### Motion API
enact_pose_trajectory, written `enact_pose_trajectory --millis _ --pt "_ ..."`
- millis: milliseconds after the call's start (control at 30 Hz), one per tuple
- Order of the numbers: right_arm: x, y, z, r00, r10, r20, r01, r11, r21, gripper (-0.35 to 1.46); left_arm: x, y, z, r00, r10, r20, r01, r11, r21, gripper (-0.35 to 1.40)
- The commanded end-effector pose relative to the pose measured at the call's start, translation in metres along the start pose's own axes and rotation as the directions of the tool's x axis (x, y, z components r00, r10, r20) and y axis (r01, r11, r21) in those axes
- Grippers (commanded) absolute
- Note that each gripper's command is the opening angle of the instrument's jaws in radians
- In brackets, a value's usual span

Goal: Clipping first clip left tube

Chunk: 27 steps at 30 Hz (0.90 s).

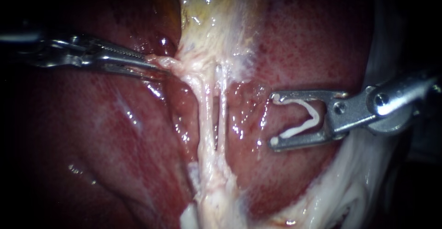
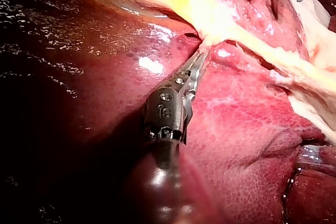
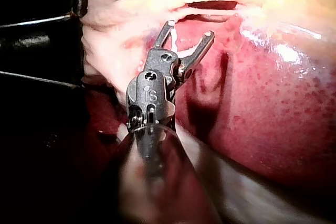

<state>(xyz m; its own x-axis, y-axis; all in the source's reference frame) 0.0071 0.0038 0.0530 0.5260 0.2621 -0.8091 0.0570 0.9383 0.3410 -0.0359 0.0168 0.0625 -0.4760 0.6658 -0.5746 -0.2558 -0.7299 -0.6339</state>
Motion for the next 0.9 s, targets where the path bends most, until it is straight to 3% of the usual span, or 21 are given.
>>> enact_pose_trajectory --millis 33,167,333,433,567,700,900 --pt "0.0 0.0 0.0 1.0 0.0 0.0 0.0 1.0 0.0 0.5 0.0003 0.0001 -0.0004 1.0 -0.002 0.0 0.002 1.0 -0.001 -0.35" --pt "0.0 0.0 0.0 1.0 0.0 -0.001 0.0 1.0 0.003 0.5 0.0021 0.0008 -0.0026 0.9999 -0.012 0.004 0.012 1.0 -0.016 -0.35" --pt "0.0 0.0 0.0 1.0 0.0 -0.002 0.0 1.0 0.006 0.5 0.0051 0.0017 -0.0069 0.9992 -0.013 -0.038 0.013 1.0 0.008 -0.35" --pt "0.0 -0.0001 0.0001 1.0 0.0 -0.005 0.0 1.0 0.017 0.5 0.0059 0.0021 -0.0084 0.9991 -0.002 -0.042 0.003 1.0 0.02 -0.35" --pt "0.0003 -0.0004 0.0014 1.0 -0.002 -0.01 0.003 0.999 0.04 0.5 0.0057 0.0022 -0.0083 0.9991 -0.002 -0.042 0.003 1.0 0.022 -0.35" --pt "0.0001 -0.0014 0.0043 0.998 0.056 -0.024 -0.054 0.995 0.083 0.5 0.0055 0.0021 -0.008 0.9991 -0.001 -0.043 0.002 1.0 0.025 -0.35" --pt "-0.0004 -0.0026 0.0094 0.985 0.142 -0.099 -0.129 0.984 0.125 0.5 0.0055 0.0021 -0.008 0.9991 -0.001 -0.043 0.002 1.0 0.025 -0.35"
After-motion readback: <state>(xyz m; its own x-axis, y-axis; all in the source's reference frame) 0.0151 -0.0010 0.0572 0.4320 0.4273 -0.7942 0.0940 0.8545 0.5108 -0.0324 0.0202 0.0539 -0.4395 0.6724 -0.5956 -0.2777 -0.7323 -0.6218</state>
